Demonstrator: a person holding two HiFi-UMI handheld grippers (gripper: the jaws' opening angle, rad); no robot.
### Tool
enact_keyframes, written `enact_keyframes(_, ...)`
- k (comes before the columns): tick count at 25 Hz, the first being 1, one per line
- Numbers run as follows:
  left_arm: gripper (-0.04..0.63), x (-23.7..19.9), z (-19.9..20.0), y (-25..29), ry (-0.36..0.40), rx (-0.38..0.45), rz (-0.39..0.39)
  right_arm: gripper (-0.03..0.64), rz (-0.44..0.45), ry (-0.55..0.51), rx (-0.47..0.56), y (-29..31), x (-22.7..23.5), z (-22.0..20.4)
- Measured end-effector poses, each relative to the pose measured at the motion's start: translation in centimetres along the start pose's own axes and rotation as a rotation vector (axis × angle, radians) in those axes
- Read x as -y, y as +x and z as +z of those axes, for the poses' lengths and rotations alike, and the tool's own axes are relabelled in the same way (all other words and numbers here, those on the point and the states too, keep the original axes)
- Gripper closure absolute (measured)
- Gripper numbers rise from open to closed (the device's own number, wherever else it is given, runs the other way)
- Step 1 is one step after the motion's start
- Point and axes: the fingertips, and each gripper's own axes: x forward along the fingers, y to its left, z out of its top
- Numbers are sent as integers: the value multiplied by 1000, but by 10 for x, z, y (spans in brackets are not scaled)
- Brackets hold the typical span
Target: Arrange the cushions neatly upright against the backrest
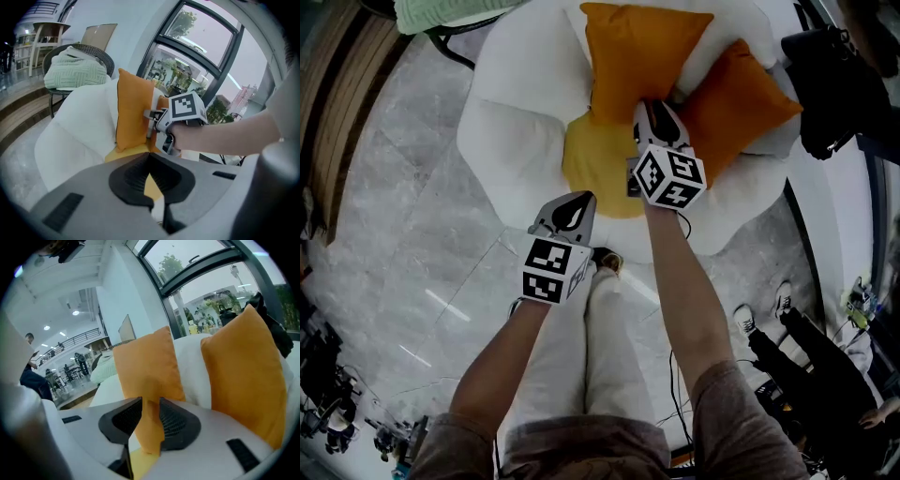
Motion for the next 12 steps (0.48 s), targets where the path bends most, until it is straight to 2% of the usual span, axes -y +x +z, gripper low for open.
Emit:
enact_keyframes(8, 591, 16, 9, -13, -11, 17, -15, 512, 23, -61, -48, -39, -6, 3)
enact_keyframes(12, 592, 22, 18, -24, -6, 29, -3, 557, 49, -62, -71, -70, -10, 4)
